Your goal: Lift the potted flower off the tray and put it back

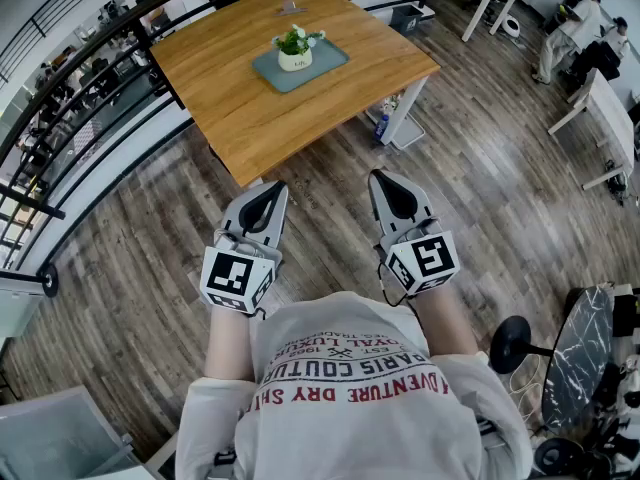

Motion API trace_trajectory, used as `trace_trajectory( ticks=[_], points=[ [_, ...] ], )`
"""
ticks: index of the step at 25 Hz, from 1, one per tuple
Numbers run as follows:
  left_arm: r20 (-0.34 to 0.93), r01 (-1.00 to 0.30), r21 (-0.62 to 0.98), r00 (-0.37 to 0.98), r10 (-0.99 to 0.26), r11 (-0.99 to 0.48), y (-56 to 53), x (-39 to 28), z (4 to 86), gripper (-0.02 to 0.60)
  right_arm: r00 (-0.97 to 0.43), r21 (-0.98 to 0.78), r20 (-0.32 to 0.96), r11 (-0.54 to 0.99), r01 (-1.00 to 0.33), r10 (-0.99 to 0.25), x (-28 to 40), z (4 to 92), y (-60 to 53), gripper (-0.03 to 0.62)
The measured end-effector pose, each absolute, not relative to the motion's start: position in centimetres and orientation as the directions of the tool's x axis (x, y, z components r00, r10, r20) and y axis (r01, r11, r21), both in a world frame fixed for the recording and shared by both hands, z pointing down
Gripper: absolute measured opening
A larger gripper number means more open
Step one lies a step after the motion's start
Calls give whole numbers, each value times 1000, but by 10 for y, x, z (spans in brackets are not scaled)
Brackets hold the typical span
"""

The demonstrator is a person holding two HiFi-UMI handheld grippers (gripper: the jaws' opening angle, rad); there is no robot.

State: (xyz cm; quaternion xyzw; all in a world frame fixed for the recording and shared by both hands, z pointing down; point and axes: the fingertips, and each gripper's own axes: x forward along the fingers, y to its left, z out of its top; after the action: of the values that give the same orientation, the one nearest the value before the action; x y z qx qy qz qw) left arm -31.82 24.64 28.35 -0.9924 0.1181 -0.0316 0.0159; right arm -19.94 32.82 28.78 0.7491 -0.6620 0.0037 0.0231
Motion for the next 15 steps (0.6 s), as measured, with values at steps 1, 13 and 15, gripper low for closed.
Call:
trace_trajectory(
  ticks=[1,13,15],
  points=[
    [56,-232,-38,971,-233,-972,247,-320,284,12,122,26,36,-121,-992,-992,-201,289,328,26],
    [54,-204,-23,977,-205,-979,237,-333,289,12,167,-3,53,-168,-986,-985,-213,301,322,26],
    [51,-215,-11,975,-215,-977,231,-339,290,12,181,-1,52,-181,-983,-982,-216,302,320,27]
  ],
)
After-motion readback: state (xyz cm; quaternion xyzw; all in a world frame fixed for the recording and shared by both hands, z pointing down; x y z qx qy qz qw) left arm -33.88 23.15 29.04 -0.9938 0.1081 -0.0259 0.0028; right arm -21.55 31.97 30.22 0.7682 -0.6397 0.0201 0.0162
